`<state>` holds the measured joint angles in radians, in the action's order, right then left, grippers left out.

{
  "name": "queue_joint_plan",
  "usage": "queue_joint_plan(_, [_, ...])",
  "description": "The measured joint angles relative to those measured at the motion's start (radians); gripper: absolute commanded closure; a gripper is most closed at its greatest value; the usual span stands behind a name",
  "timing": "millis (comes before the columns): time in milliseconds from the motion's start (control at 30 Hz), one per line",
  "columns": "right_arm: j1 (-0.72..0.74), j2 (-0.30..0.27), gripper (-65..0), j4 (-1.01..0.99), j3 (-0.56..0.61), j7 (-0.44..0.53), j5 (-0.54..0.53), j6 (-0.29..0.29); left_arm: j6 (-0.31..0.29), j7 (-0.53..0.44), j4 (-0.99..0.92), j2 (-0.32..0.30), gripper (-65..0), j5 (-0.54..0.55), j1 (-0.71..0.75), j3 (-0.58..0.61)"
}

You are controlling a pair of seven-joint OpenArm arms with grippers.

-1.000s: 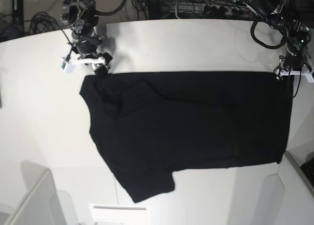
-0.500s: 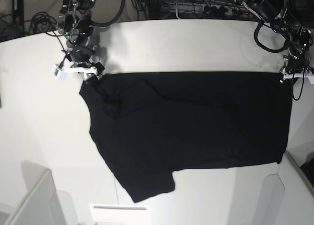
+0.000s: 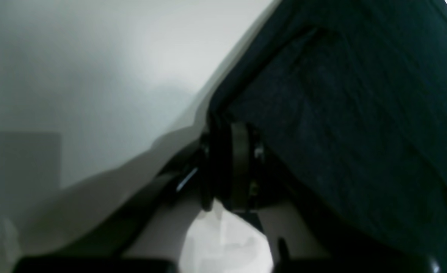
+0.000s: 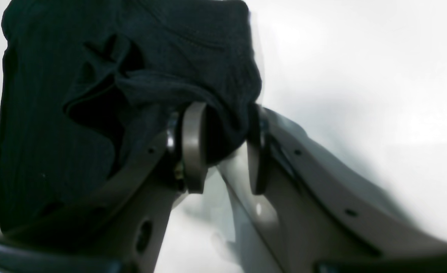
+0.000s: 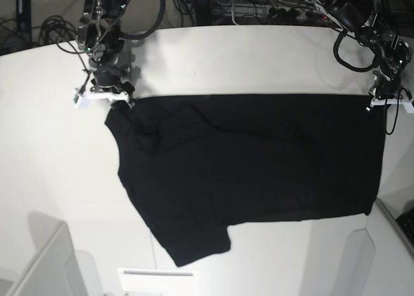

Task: Fold the T-shirt properly
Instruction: 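Drag the shirt by both shoulder edges toward the robot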

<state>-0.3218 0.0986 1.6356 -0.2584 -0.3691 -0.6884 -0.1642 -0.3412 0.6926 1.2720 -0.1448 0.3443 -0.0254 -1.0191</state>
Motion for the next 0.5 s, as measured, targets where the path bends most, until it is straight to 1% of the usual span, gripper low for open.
queue_joint_plan(33, [0.000,0.000,-15.3,0.000,0.000,0.000,0.000,0.000,0.000,0.000,0.000,0.000,-3.5,0.000,0.000,0.000])
queue_joint_plan(67, [0.000,0.000,-15.2,0.000,0.000,0.000,0.000,0.000,0.000,0.000,0.000,-0.002,0.0,0.000,0.001,0.000])
queue_joint_plan(100, [0.000,0.000,-14.3,0.000,0.000,0.000,0.000,0.000,0.000,0.005,-0.001,-0.009,0.0,0.000,0.003,0.003])
queue_joint_plan(133, [0.001,0.000,-11.0,0.000,0.000,-0.001,0.000,0.000,0.000,0.009,-0.004,-0.017,0.0,-0.001,0.004,0.006])
queue_joint_plan(200, [0.000,-0.005,-1.2,0.000,0.000,-0.002,-0.001,0.000,0.000,0.008,-0.005,-0.024,0.0,-0.001,0.004,0.005])
queue_joint_plan(233, [0.001,-0.014,0.0,-0.001,0.001,-0.013,-0.004,0.000,0.000,0.008,-0.005,-0.026,0.0,-0.001,0.006,0.005])
queue_joint_plan(300, [0.006,-0.022,0.0,-0.003,0.000,-0.014,0.001,0.000,0.000,0.016,-0.006,-0.032,0.0,-0.001,0.009,0.005])
queue_joint_plan(400, [0.011,-0.027,0.0,-0.005,-0.002,0.017,0.000,0.000,-0.001,0.015,-0.019,-0.042,0.0,0.000,0.008,0.006])
queue_joint_plan(500, [0.006,-0.027,0.0,-0.002,-0.002,0.023,0.000,0.000,0.000,0.010,-0.023,-0.071,0.0,0.003,0.029,0.075])
